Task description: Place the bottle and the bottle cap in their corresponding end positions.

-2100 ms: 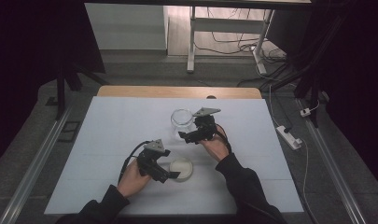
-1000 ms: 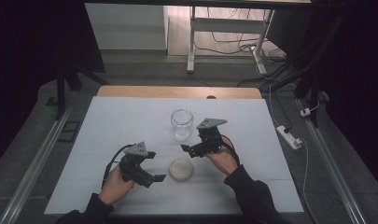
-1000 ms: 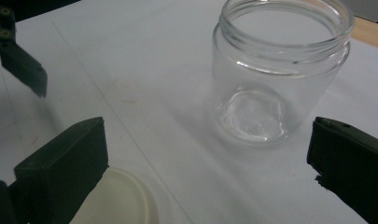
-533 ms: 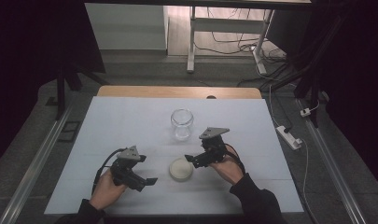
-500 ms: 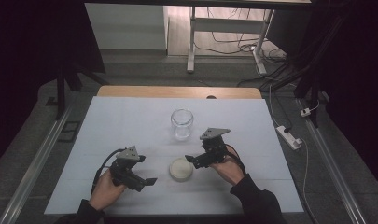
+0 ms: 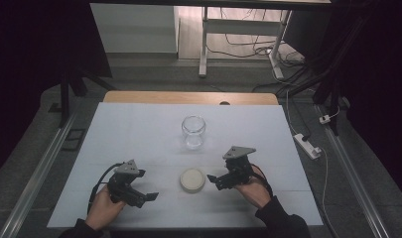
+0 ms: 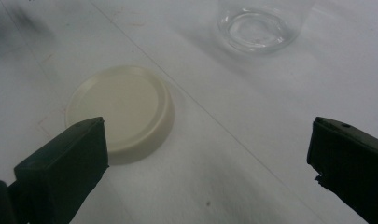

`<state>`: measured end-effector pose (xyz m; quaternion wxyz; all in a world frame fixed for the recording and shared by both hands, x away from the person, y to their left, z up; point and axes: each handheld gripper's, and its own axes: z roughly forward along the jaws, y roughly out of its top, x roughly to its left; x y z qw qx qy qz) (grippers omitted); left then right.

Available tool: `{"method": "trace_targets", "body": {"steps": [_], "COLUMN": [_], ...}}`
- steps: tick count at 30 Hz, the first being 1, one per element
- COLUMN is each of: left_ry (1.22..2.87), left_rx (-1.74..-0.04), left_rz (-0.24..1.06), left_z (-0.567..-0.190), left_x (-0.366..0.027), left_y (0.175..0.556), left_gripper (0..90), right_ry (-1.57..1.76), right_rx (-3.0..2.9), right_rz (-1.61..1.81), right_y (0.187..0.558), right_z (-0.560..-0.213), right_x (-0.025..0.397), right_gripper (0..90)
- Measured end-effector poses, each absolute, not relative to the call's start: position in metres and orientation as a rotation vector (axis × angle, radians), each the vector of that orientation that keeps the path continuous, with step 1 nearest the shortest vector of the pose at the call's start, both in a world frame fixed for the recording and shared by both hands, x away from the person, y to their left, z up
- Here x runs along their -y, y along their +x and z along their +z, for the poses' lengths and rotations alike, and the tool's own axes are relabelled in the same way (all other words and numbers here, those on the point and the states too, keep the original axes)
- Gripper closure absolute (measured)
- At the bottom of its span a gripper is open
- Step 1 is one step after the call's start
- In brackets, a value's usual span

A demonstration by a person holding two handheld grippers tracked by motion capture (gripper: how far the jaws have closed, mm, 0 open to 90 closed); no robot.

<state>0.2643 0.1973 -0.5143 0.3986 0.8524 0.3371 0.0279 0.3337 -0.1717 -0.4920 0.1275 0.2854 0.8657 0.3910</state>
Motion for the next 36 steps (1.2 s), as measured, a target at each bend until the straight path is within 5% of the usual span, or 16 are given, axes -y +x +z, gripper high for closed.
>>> {"method": "trace_targets", "body": {"steps": [36], "left_ry": [2.017], "left_rx": [-1.105], "left_rz": [0.154], "left_z": [-0.525], "left_x": [-0.271], "left_y": [0.21], "left_gripper": [0.0], "right_ry": [1.1], "right_rx": [-2.369], "right_rz": [1.06], "right_y": [0.264], "right_z": [-0.499], "right_x": [0.282], "right_gripper": [0.0]}}
